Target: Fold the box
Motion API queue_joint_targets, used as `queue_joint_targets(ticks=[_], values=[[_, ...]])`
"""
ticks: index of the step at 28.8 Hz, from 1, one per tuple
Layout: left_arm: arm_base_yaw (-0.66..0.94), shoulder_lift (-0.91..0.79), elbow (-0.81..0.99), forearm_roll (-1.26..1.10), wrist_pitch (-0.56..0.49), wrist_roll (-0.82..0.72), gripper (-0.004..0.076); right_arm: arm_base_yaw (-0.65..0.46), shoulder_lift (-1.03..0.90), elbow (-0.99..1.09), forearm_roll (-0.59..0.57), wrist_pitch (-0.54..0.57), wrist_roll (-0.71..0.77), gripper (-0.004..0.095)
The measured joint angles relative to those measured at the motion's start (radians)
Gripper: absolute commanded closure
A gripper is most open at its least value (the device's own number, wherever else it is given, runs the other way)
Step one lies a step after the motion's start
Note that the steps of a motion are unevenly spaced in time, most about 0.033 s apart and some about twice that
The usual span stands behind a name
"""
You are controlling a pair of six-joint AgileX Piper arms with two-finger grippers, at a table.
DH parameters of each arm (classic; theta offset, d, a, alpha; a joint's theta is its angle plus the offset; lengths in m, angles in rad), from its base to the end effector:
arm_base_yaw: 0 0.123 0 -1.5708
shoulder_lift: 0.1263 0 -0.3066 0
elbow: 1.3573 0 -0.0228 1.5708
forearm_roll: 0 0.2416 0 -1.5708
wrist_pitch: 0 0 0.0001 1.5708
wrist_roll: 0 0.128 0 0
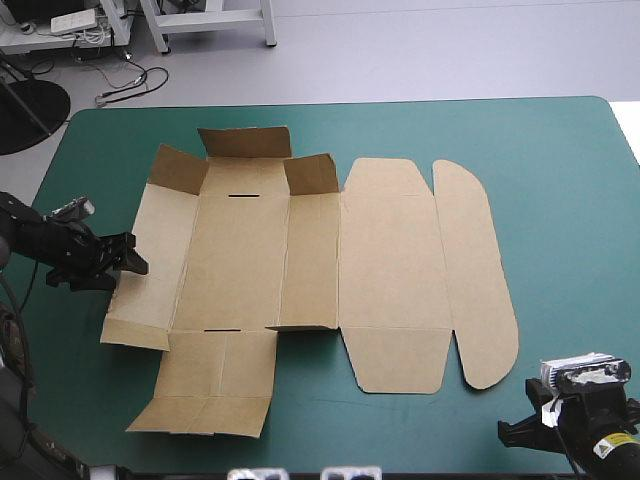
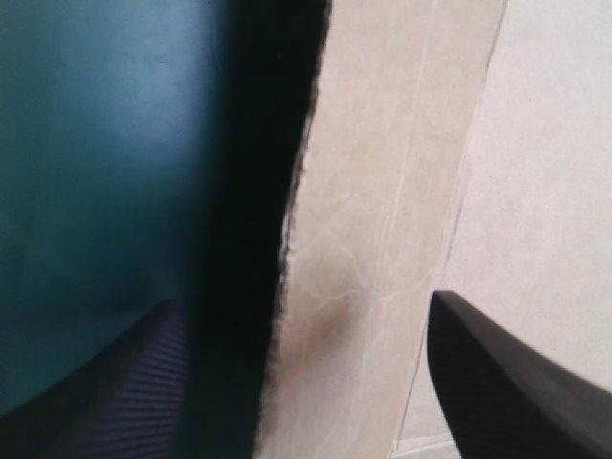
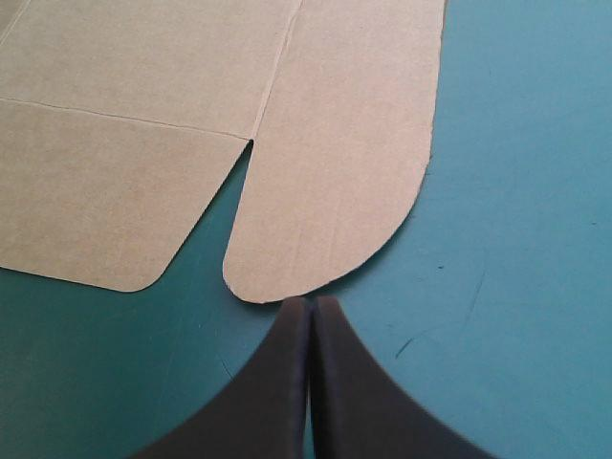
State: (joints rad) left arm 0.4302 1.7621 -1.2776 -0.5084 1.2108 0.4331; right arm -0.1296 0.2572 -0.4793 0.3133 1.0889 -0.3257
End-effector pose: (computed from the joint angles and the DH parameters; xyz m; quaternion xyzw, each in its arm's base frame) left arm 0.3228 0.0839 0.2279 -0.0916 0.9678 -0.2198 0.0814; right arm 0.0324 0.0310 0.2482 -0.0758 0.9084 0.0655 0.4059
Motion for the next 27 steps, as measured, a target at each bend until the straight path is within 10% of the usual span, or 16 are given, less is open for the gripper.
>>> queue_joint_targets(ticks=[11, 23, 27], values=[[-0.131, 0.028, 0.0, -0.003, -0.004, 0.0, 0.029, 0.0, 0.0, 0.0, -0.001, 0.0, 0.0, 0.0928], [-0.2, 0.028, 0.0, 0.007, -0.004, -0.076, 0.0707, 0.0, 0.0, 0.0, -0.003, 0.0, 0.0, 0.0928], [-0.201, 0.028, 0.0, 0.015, -0.004, -0.093, 0.0733, 0.0, 0.0, 0.0, -0.003, 0.0, 0.0, 0.0928]])
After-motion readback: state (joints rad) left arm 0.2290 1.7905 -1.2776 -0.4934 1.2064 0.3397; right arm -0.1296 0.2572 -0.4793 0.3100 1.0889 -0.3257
